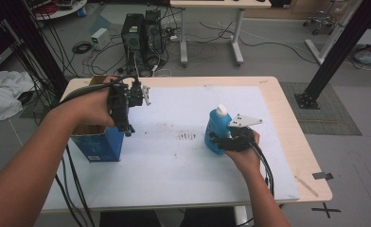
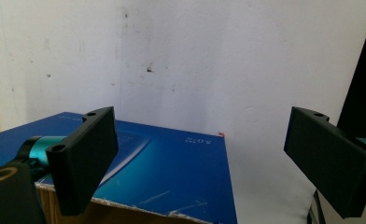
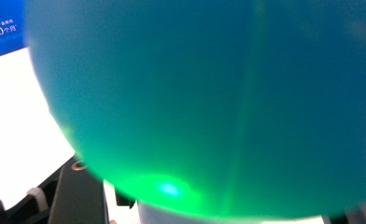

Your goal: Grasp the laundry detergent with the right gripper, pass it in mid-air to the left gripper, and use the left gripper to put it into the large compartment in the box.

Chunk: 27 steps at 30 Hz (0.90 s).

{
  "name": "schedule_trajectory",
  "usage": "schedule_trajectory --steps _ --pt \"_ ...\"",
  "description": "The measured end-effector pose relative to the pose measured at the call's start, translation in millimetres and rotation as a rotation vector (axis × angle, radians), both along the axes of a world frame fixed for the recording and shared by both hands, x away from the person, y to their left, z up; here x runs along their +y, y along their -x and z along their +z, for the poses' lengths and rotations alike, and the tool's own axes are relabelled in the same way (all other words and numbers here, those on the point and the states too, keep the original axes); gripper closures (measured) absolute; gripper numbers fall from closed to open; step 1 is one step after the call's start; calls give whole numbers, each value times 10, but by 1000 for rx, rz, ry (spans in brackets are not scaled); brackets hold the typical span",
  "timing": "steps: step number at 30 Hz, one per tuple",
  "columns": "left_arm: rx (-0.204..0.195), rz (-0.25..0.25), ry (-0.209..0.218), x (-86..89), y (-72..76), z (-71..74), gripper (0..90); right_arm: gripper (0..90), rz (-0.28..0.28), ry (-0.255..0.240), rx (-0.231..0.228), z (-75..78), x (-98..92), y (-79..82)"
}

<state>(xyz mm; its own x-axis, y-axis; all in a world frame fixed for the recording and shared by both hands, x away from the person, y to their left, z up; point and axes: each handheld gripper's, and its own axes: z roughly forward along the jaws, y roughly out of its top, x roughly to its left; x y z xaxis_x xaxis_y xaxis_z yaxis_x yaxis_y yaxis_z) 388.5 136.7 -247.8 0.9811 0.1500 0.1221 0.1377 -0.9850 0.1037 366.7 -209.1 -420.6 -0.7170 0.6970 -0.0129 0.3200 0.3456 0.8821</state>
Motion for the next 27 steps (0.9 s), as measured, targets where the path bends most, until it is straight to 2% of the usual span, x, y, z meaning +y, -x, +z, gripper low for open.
schedule_trajectory --steps 11,27 --pt "3 3 -2 24 -4 -19 98 416 12 16 -7 -27 44 0" --pt "2 -2 -2 5 -5 -21 98 451 21 -6 -19 -38 13 1"
